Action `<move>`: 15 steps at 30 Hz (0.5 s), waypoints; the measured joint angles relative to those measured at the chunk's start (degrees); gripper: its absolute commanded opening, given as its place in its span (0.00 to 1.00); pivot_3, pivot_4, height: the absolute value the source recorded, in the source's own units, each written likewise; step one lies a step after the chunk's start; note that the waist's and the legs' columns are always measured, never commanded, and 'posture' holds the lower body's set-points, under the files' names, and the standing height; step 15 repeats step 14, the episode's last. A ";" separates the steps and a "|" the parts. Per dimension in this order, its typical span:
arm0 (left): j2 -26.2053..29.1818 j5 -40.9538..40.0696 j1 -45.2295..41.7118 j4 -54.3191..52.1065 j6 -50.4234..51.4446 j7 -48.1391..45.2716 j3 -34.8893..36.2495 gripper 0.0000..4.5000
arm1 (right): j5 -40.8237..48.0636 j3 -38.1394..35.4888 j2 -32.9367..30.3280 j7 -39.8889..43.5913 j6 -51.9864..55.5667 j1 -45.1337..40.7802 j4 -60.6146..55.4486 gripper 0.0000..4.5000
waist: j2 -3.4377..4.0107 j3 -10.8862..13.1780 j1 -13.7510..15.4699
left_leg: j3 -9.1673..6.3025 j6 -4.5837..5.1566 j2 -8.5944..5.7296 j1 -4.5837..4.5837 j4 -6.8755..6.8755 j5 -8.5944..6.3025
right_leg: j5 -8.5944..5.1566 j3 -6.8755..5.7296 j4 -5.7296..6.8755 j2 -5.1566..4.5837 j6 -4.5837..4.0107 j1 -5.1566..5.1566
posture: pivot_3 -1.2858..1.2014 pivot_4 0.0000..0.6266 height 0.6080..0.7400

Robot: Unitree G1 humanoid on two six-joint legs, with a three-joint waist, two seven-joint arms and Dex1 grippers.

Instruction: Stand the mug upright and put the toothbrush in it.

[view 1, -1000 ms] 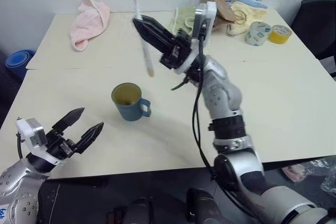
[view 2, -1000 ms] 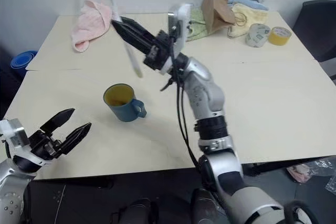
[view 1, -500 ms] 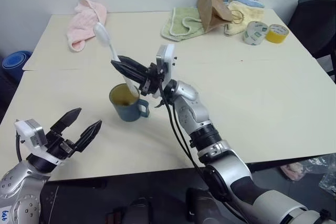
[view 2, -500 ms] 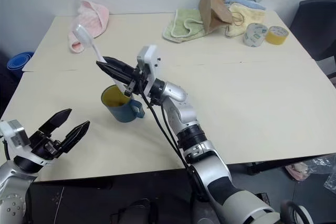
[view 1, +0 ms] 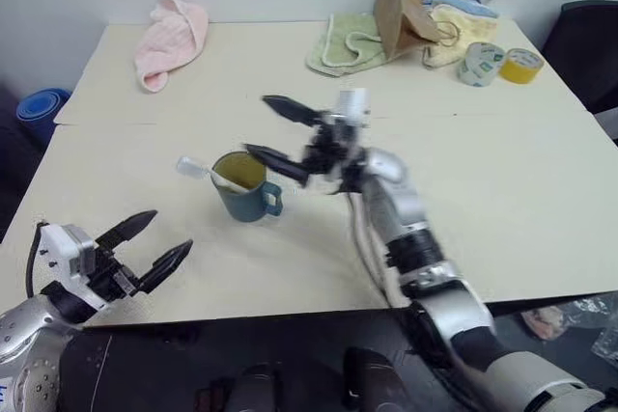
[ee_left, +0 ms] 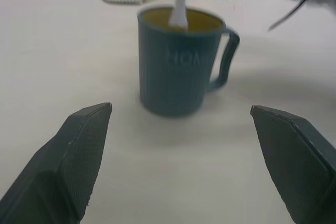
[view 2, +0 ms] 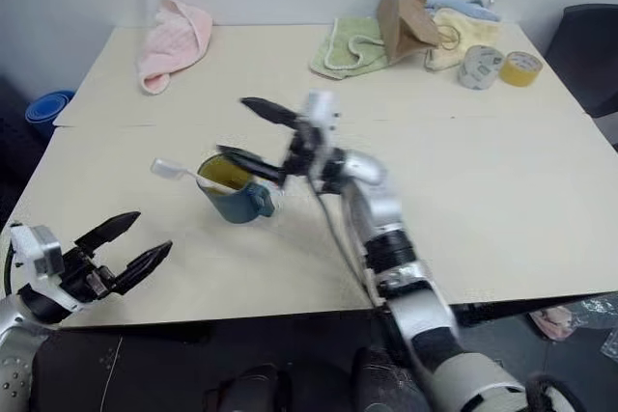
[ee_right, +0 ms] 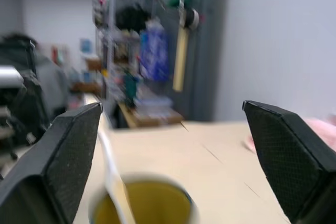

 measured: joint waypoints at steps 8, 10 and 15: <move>5.23 9.92 3.60 5.84 -9.65 -6.25 -0.37 1.00 | -1.50 -2.25 -26.05 21.54 -12.10 14.03 2.53 1.00 | 0.06 0.08 -0.10 | 0.75 0.03 0.24 0.17 -0.16 -0.01 | 0.00 -0.18 -0.36 0.05 0.00 0.00 | 0.52 0.24 1.00; 5.34 10.25 4.36 6.48 -9.97 -6.94 -0.37 1.00 | -1.36 -1.64 -29.20 22.18 -13.70 15.87 4.65 1.00 | 0.06 0.10 -0.20 | 0.91 0.03 0.30 0.21 -0.15 -0.01 | 0.00 -0.18 -0.37 0.04 0.00 -0.02 | 0.52 0.24 1.00; 5.56 10.24 5.31 6.57 -9.63 -7.72 -0.40 1.00 | -1.27 -1.25 -31.21 22.30 -14.20 16.13 6.79 1.00 | 0.06 0.11 -0.38 | 1.06 0.03 0.42 0.29 -0.13 -0.01 | 0.06 -0.26 -0.38 0.04 -0.10 -0.02 | 0.52 0.24 1.00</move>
